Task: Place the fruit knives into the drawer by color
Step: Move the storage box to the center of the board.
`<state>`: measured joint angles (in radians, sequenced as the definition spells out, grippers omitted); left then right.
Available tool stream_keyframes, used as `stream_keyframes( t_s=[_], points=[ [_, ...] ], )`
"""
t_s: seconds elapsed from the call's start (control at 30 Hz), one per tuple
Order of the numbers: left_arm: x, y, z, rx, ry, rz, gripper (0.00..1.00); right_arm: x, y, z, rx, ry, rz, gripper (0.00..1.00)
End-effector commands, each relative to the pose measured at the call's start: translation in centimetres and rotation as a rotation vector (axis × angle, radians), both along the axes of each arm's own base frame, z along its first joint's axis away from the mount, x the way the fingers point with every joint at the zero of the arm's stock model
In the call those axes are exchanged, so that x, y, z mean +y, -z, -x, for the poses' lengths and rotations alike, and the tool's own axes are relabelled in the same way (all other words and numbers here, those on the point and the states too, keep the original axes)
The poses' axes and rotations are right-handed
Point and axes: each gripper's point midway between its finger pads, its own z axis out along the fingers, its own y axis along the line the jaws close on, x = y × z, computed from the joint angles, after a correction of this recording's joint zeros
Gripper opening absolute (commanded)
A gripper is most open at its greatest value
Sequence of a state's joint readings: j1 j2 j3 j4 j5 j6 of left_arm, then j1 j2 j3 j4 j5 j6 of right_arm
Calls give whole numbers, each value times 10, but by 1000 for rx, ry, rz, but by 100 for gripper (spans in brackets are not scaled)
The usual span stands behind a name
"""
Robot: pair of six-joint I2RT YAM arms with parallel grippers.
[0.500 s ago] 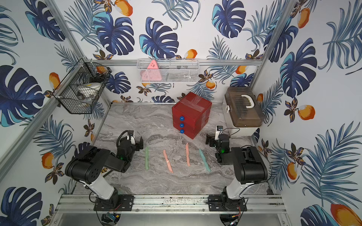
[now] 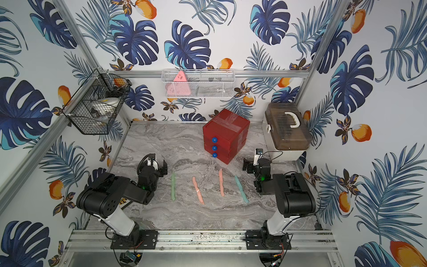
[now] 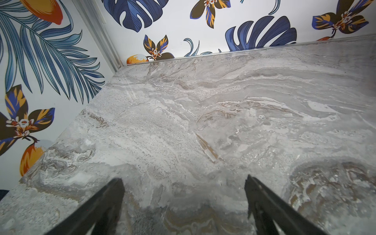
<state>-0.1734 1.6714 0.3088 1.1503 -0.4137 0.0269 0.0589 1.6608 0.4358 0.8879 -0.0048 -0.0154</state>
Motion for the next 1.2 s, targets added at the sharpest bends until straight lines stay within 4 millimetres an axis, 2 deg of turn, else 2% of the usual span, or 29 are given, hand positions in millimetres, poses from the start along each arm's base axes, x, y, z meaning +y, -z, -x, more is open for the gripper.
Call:
stream_keyframes(
  t_s=[0.0,0.33,0.4,0.53,0.63,0.7,0.83,0.97,1.03,1.07,1.1,1.17],
  points=[
    [1,-6,-4,-20,2,17,99,0,-2,-1,-10,3,3,100],
    [1,-2,-9,8,32,51,99,-1,-2,0,-10,6,6,100],
    [0,-1,-12,29,62,67,99,-5,-4,-2,-12,57,34,100],
    [-25,-15,-22,131,149,2,99,-12,-21,-5,20,154,99,100],
    [-53,-34,-36,208,199,-37,99,-14,-34,-12,182,228,116,100],
    [-67,-44,-42,275,183,5,99,-14,-45,-13,273,281,113,100],
    [-85,-69,-65,350,99,144,98,-18,-71,-17,348,409,86,100],
    [-130,-89,-106,351,201,291,90,-13,-104,-19,407,488,-27,98],
    [-148,-91,-126,376,239,347,84,-14,-114,-18,409,522,-69,79],
    [-159,-88,-136,396,276,369,74,-14,-119,-18,411,529,-94,64],
    [-170,-88,-147,408,309,392,59,-12,-122,-18,419,530,-129,31],
    [-190,-81,-162,451,381,437,20,-4,-124,-24,441,495,-224,0]
  ],
)
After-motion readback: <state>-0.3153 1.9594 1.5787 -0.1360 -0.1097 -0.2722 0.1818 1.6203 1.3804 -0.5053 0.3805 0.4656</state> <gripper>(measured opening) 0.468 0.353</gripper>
